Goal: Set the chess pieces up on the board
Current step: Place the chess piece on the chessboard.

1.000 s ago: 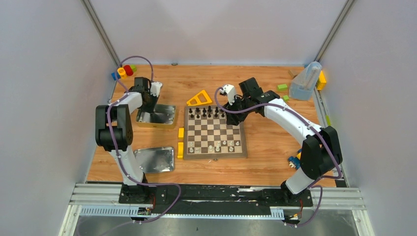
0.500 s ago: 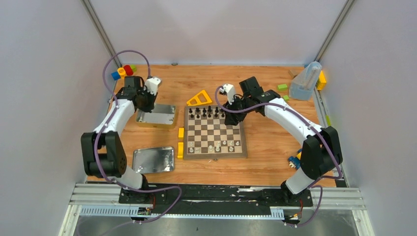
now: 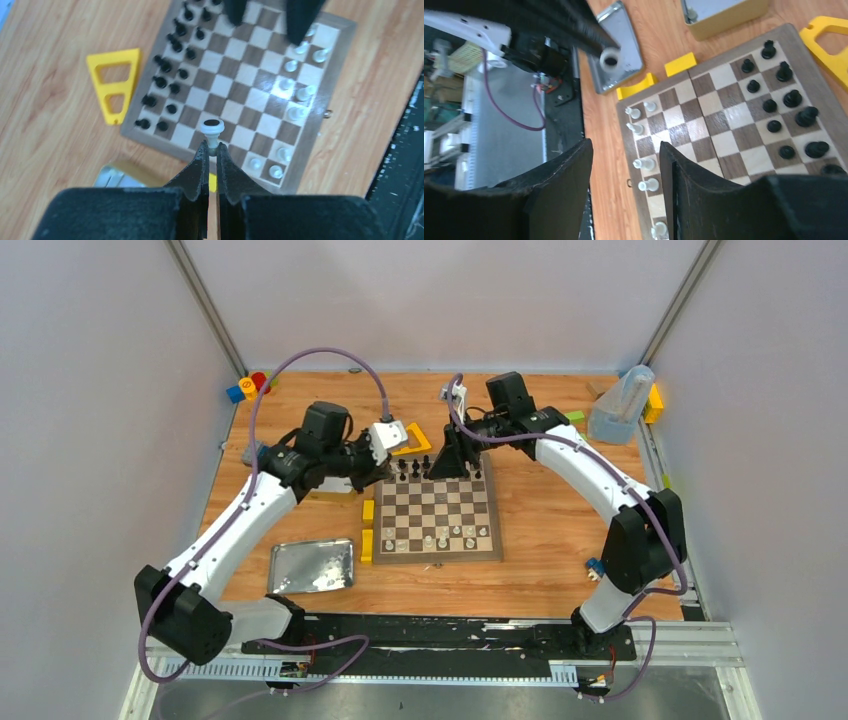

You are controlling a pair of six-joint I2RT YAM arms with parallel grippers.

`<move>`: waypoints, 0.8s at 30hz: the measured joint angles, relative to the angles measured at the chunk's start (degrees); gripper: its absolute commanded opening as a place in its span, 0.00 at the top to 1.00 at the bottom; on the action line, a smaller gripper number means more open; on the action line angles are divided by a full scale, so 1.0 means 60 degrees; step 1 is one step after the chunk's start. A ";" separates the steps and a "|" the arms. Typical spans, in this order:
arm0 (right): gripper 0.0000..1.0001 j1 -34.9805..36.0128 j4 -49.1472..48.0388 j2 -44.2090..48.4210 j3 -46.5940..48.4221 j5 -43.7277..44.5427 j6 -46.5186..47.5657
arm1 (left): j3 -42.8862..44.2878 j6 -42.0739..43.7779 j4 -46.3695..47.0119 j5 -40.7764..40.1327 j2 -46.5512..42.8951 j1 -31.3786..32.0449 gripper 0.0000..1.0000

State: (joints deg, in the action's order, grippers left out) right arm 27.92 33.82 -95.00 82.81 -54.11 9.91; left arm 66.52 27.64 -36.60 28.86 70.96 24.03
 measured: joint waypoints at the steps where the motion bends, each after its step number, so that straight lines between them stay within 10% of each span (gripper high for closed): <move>1: 0.46 -0.0040 -0.0135 -0.0084 0.0029 -0.0244 -0.0193 | 0.0095 0.0000 -0.0062 0.0007 0.0036 0.0335 0.97; 24: 0.52 0.0018 -0.0987 -0.0878 -0.0259 -0.2284 -0.1537 | 0.0576 -0.0007 -0.0313 -0.0659 0.0889 0.2448 0.99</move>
State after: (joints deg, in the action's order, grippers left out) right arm 28.03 27.90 -100.27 81.25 -67.81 0.69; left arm 69.97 27.59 -38.48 24.91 76.29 38.72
